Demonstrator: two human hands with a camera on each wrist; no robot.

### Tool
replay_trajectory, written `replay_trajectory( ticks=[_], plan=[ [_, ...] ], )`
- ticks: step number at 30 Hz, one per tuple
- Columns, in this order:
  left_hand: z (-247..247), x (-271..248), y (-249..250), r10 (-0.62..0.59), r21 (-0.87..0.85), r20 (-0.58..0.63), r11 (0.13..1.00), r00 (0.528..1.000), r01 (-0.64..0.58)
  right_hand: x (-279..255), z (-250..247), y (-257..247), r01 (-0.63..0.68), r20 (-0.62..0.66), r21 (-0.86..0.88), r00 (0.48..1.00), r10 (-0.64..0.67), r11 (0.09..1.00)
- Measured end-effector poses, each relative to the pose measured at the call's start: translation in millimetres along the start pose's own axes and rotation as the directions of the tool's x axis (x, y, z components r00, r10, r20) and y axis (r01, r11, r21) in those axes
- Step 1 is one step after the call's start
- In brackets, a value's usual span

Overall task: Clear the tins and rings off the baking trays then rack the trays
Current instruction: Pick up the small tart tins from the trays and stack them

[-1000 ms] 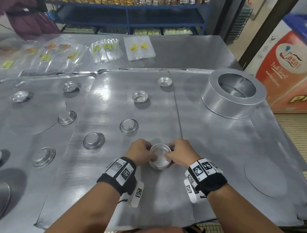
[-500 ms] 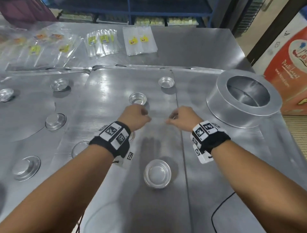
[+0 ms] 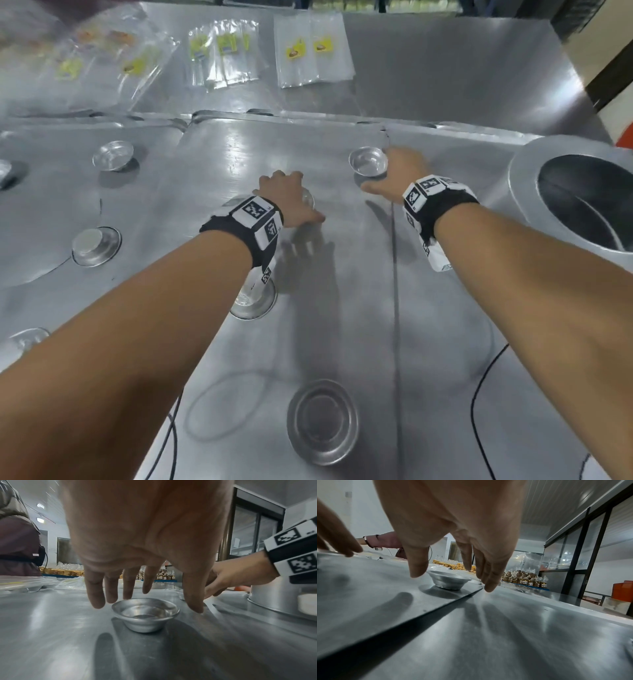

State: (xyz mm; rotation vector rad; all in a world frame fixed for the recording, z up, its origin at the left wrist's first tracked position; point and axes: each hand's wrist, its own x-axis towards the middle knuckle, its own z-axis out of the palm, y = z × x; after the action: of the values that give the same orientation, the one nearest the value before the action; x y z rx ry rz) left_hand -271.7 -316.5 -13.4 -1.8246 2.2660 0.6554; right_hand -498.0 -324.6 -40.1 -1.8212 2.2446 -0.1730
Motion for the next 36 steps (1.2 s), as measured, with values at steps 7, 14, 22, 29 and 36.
replay_trajectory(
  ticks=[7,14,22,29,36],
  plan=[
    [3,20,1,-0.042,0.005,0.011,0.999,0.999,0.042,30,0,-8,0.009,0.019,0.054,1.000,-0.010,0.999],
    [-8,-4,12,0.027,-0.245,-0.095,0.968,0.995,-0.049,28,-2,-13,-0.021,0.039,0.040,0.999,0.019,0.999],
    [-26,-50,13,-0.059,-0.777,-0.022,0.629,0.998,0.020,-6,-17,-18,-0.007,0.069,-0.018,0.998,0.008,1.000],
    [-21,-97,-12,-0.077,-0.932,0.056,0.354,0.995,0.080,-73,-43,-35,0.022,0.054,0.003,0.998,-0.022,1.000],
    [-3,-161,-45,-0.082,-0.955,0.094,0.275,0.992,0.114,-153,-62,-61,0.023,0.056,0.087,0.998,-0.027,0.996]
  ],
)
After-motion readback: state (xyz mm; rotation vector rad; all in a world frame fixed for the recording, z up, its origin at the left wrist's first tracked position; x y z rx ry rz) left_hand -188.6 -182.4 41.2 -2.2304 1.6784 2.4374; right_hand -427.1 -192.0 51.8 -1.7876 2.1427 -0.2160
